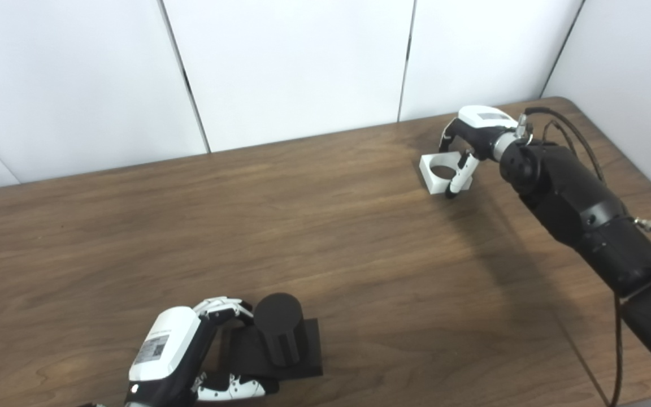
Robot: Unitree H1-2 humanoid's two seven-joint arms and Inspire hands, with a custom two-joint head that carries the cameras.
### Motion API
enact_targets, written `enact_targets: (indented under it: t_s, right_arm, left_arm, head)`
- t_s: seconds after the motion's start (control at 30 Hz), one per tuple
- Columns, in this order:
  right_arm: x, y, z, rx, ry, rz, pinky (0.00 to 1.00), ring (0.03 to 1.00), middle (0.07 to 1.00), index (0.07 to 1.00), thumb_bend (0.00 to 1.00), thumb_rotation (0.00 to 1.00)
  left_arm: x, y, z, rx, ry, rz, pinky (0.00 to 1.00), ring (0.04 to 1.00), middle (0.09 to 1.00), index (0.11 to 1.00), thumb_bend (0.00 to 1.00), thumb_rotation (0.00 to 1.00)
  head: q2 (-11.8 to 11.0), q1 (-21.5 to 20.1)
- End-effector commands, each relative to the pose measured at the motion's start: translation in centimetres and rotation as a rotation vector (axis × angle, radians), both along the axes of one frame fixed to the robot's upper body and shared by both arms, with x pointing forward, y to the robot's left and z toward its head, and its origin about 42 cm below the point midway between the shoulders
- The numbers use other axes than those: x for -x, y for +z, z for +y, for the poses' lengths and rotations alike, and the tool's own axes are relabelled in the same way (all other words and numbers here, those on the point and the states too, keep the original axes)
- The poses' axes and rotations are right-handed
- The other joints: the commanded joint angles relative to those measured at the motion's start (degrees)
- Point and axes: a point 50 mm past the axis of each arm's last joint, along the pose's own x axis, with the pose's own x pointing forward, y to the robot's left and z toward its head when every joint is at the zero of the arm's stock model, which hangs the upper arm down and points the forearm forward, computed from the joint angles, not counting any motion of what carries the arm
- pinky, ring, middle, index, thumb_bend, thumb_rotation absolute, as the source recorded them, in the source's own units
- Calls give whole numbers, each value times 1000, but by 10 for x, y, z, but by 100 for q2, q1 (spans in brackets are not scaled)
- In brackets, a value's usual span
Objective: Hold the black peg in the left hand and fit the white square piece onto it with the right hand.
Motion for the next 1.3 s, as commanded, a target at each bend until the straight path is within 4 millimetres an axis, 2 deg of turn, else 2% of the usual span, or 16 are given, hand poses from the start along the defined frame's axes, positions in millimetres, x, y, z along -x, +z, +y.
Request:
enact_targets:
  t_s: [0.0, 0.07, 0.3, 0.53, 0.67, 0.73, 1.0, 1.27]
  right_arm:
    - [1, 27, -7, 35, 35, -80, 891, 918, 791, 484, 522, 126]
    - [5, 34, -3, 36, 57, -93, 884, 911, 784, 485, 522, 126]
    - [32, 70, 39, 37, 237, -150, 883, 914, 787, 486, 522, 128]
    - [66, 100, 86, 24, 422, -187, 904, 923, 789, 486, 521, 129]
    - [93, 115, 117, -9, 548, -199, 926, 932, 790, 486, 521, 127]
    - [104, 119, 130, -7, 586, -198, 898, 924, 785, 485, 521, 128]
    - [135, 128, 156, -33, 713, -204, 867, 904, 762, 484, 523, 129]
    - [159, 139, 173, -58, 825, -232, 846, 890, 748, 483, 523, 129]
  left_arm:
    - [-1, 3, 3, -21, 42, 1, 721, 819, 760, 487, 510, 40]
    - [-1, 3, 0, -20, 41, 3, 731, 824, 764, 487, 509, 42]
    - [-1, 4, -12, -26, 49, 15, 740, 829, 768, 488, 506, 44]
    - [-2, 3, -20, -37, 58, 25, 743, 828, 767, 488, 505, 46]
    - [-3, 1, -24, -34, 66, 34, 746, 829, 767, 488, 505, 46]
    - [-3, 1, -26, -32, 68, 35, 744, 829, 765, 488, 505, 46]
    - [-4, 0, -31, -28, 74, 33, 736, 826, 761, 488, 505, 46]
    - [-5, 0, -35, -26, 70, 35, 736, 829, 765, 488, 505, 46]
  head:
    - [58, 253]
    - [114, 464]
    - [266, 1014]
    - [376, 1199]
    - [419, 1278]
    - [430, 1312]
    - [444, 1445]
    - [463, 1513]
